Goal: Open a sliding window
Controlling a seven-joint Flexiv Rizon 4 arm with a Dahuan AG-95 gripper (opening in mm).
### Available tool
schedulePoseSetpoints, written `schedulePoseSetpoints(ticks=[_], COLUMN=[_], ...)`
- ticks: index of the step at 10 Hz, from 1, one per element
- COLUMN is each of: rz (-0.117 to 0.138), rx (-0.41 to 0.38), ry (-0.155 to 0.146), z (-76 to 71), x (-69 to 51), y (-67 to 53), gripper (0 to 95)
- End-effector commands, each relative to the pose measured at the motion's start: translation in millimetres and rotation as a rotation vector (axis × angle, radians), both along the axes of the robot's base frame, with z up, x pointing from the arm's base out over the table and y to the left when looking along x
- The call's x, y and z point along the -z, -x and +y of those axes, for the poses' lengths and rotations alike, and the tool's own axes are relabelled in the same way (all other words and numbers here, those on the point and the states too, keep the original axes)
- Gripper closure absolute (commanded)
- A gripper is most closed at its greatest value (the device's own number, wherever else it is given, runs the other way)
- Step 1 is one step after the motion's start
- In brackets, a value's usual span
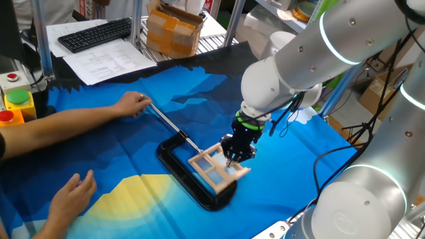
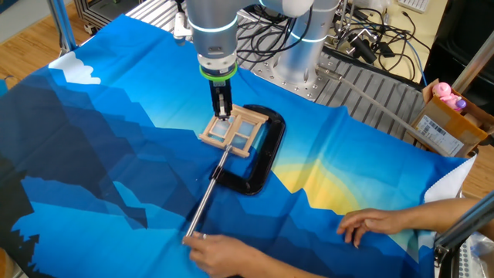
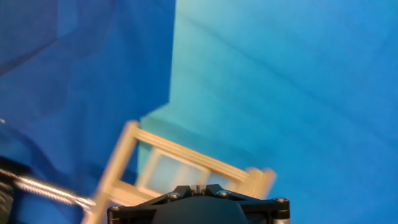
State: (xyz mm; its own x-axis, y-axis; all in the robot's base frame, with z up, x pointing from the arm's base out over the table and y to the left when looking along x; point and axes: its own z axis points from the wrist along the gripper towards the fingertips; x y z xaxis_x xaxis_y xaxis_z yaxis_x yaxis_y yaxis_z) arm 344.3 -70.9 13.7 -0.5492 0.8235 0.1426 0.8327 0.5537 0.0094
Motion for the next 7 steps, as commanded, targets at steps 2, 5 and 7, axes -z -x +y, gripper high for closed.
schedulePoseSetpoints(ticks=[2, 5, 7], rz=[0.006, 0.022, 0.007], rx=[-0.019, -0.014, 0.002], ry=[0.021, -0.069, -0.075], z=[-1.9, -16.2, -13.5], x=[2.0, -11.2, -11.2], y=[2.0, 1.9, -3.9], gripper=[95.0, 95.0, 95.0])
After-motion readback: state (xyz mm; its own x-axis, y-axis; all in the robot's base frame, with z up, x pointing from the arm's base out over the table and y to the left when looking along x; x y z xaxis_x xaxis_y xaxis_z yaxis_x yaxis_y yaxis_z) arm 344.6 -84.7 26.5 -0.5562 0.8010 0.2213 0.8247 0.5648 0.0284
